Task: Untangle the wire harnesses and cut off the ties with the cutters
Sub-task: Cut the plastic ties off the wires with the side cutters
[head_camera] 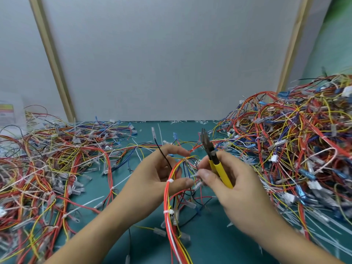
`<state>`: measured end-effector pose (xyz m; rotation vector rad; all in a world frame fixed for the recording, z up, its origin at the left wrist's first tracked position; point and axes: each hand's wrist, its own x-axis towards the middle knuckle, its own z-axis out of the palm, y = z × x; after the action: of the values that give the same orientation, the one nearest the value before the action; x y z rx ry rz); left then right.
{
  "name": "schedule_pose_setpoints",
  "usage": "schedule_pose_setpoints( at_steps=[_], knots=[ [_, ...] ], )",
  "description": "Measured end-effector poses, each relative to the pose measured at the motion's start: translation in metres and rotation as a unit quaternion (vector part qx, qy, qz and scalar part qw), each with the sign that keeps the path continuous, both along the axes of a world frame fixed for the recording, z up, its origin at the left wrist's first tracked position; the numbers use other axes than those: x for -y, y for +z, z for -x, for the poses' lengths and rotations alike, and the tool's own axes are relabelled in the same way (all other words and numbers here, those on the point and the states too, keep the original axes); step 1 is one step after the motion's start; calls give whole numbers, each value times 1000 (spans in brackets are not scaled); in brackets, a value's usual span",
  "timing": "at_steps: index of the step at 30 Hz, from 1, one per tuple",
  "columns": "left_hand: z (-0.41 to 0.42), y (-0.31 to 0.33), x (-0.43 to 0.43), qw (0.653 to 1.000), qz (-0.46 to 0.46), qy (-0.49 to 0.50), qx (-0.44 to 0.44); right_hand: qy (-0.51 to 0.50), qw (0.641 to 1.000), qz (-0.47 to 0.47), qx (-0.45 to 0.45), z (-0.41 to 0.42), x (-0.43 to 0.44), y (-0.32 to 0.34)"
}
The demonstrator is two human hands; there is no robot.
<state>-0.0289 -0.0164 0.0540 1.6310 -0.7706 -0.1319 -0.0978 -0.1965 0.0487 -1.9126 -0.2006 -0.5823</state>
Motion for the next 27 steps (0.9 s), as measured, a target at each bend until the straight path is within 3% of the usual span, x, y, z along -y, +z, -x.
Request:
schedule_pose_setpoints(
  at_steps=[5, 22, 27],
  knots=[
    [0, -1, 0, 998, 33, -38, -32, -23, 1000, -16, 2, -4, 6, 0],
    [-3, 4, -5, 995, 25, -55, -73, -44, 999, 6, -24, -5, 11, 2],
    [-5, 6, -6, 998, 51, 10, -44, -72, 997, -36, 12, 3, 15, 24]
  ],
)
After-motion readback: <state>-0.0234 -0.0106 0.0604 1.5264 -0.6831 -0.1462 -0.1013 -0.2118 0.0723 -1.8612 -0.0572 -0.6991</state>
